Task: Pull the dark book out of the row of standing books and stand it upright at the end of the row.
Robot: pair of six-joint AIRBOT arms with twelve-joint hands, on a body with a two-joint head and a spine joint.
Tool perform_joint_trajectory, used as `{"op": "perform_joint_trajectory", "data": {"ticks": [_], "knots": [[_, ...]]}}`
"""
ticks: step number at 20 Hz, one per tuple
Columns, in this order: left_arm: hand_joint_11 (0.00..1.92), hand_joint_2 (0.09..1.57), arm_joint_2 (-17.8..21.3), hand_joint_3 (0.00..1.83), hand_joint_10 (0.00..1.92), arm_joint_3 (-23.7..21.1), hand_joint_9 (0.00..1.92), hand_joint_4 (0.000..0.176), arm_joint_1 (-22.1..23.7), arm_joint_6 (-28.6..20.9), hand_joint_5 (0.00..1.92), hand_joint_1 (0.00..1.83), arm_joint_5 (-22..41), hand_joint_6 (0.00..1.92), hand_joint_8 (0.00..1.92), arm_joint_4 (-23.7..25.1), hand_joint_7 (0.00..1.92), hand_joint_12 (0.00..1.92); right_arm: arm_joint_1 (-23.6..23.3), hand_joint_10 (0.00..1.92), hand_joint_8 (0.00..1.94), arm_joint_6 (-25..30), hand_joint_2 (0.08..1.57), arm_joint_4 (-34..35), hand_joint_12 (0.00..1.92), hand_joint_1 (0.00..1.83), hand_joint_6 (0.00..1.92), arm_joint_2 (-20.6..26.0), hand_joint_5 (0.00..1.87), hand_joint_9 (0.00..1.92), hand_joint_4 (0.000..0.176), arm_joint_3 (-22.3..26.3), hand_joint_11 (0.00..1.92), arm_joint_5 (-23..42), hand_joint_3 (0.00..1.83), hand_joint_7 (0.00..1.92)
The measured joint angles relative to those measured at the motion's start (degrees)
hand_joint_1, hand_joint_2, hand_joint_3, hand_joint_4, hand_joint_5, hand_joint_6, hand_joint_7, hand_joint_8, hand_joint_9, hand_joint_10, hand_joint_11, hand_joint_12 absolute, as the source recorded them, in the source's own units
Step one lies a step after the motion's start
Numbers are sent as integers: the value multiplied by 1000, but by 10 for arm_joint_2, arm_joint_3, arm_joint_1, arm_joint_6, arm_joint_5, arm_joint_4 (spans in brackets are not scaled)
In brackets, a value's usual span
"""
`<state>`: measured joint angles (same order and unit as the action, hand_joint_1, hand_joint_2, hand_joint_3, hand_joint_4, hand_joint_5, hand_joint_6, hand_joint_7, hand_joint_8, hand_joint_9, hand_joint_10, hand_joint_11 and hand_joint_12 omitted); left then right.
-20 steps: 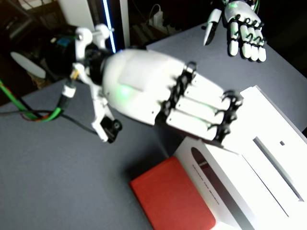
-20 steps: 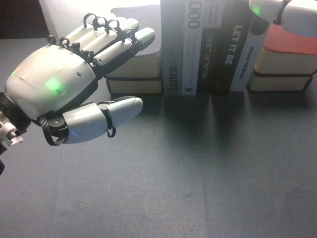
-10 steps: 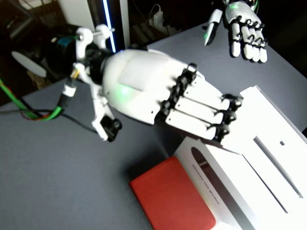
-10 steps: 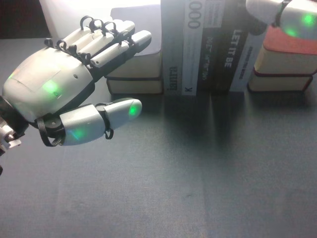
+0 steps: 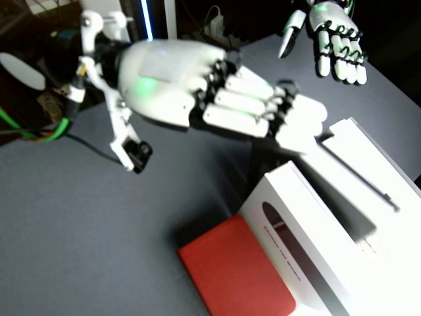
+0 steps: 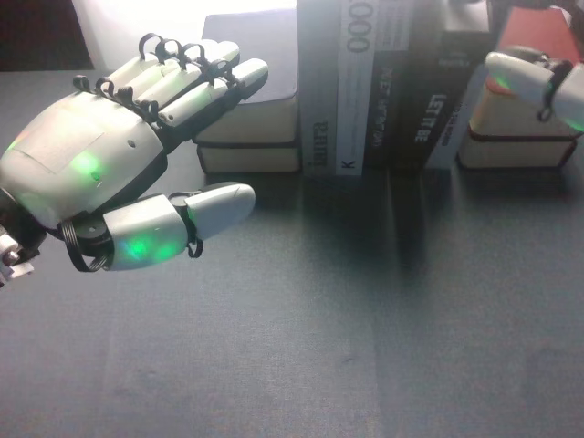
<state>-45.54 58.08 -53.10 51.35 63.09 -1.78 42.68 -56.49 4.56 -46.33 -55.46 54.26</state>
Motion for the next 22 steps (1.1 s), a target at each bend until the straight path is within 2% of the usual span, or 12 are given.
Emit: {"op": "perform_joint_trajectory", "data": {"ticks": [3,4,6,10,13,14,18,22], "knots": [[0,1318,0,0,0,0,0,60,-2,0,68,0,5,13,0,0,0,0,40,0,3,36,1401,-16,0,121,158,14,637,0,0,15,0,40,1,62],[0,1314,0,0,0,0,0,69,-3,0,59,0,4,8,0,0,0,0,54,0,1,47,1402,-18,0,84,143,17,649,0,0,19,0,54,1,62],[0,1326,1,0,0,0,0,65,-5,0,57,0,7,7,0,-2,0,0,90,0,0,58,1375,-26,0,3,114,27,614,0,0,38,0,85,0,26],[0,1322,1,0,0,0,0,60,-6,0,55,0,8,5,0,-6,0,0,156,0,9,119,1314,-50,0,0,118,40,640,0,0,49,0,127,0,46],[0,1322,1,0,0,-1,0,63,-7,0,41,0,8,0,0,-6,0,0,187,0,12,130,1326,-46,0,0,130,48,675,0,0,59,0,143,0,56],[0,1321,1,0,0,-1,0,53,-7,0,56,0,9,6,0,-7,0,0,199,0,14,140,1334,-49,0,0,130,48,674,0,0,61,0,149,0,63],[0,1329,1,1,0,-1,0,53,-8,0,62,0,9,8,0,-11,0,0,229,0,25,168,1348,-50,0,0,137,37,688,0,0,61,0,137,0,94],[0,1322,1,0,0,-1,0,51,-11,0,64,0,9,7,0,-13,0,0,240,0,40,184,1332,-54,0,0,142,29,700,0,0,61,0,131,0,142]]}}
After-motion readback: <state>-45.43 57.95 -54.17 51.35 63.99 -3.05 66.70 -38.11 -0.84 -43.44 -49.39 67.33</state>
